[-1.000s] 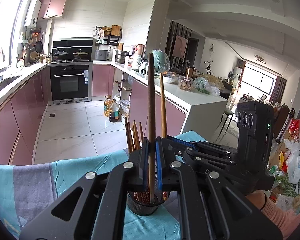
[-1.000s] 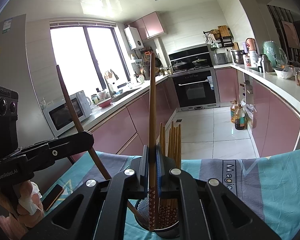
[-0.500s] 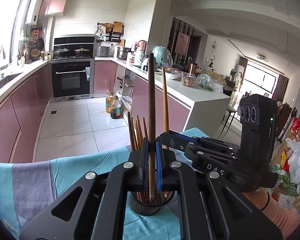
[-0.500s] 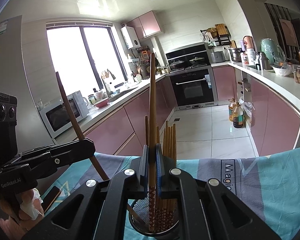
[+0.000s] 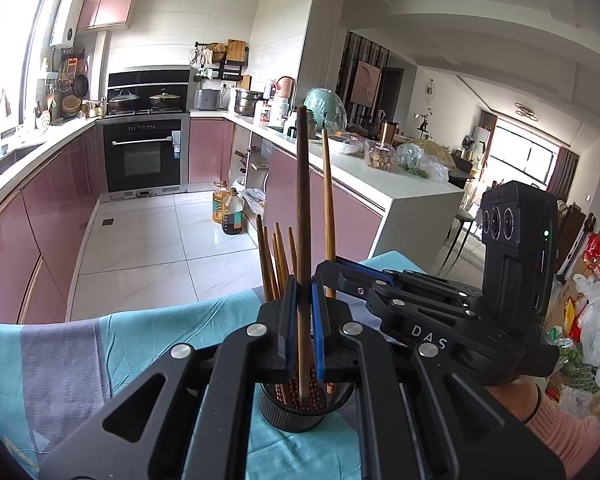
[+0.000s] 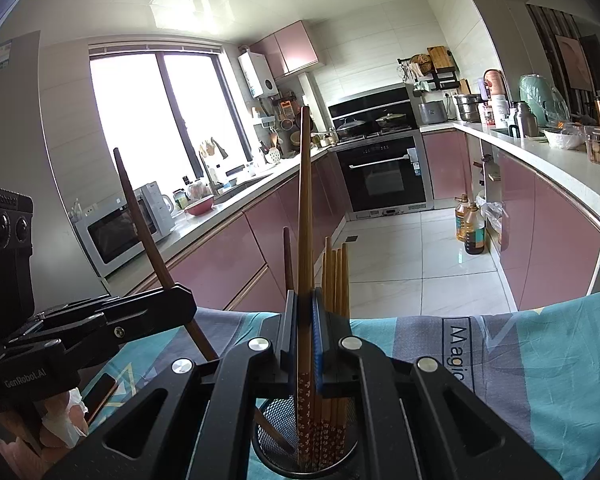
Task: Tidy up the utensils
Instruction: 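Lower chopstick into the mesh cup with right tool while left tool lowers its own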
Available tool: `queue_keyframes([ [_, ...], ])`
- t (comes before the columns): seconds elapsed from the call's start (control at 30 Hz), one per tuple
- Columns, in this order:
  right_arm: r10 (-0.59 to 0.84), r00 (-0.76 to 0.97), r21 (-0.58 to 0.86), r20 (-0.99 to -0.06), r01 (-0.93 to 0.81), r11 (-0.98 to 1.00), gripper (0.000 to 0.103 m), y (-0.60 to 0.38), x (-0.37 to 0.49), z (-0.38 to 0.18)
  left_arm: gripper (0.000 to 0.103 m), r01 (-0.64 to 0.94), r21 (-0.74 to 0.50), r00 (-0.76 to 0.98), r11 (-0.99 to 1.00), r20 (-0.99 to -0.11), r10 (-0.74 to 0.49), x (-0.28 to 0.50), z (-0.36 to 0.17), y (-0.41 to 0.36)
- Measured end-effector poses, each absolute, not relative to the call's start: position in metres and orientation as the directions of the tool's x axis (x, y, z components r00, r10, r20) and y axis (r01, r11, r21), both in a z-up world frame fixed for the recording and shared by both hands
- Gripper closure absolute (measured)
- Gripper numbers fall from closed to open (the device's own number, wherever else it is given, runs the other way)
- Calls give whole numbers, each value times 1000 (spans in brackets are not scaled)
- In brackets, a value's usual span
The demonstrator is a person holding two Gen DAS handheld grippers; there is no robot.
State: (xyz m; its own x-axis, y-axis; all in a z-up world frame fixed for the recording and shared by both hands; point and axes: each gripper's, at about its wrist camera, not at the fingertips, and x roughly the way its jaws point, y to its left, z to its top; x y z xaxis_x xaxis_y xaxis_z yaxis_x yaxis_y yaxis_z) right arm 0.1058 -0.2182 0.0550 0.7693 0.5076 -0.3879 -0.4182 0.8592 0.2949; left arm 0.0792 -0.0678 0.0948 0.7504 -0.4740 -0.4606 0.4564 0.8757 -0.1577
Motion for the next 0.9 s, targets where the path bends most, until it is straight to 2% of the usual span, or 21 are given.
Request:
queue_keyframes([
  [0.9, 495, 769, 292, -406, -404, 867, 97, -220, 110, 44, 96, 444, -169, 730, 880, -502, -464, 99, 81, -74],
])
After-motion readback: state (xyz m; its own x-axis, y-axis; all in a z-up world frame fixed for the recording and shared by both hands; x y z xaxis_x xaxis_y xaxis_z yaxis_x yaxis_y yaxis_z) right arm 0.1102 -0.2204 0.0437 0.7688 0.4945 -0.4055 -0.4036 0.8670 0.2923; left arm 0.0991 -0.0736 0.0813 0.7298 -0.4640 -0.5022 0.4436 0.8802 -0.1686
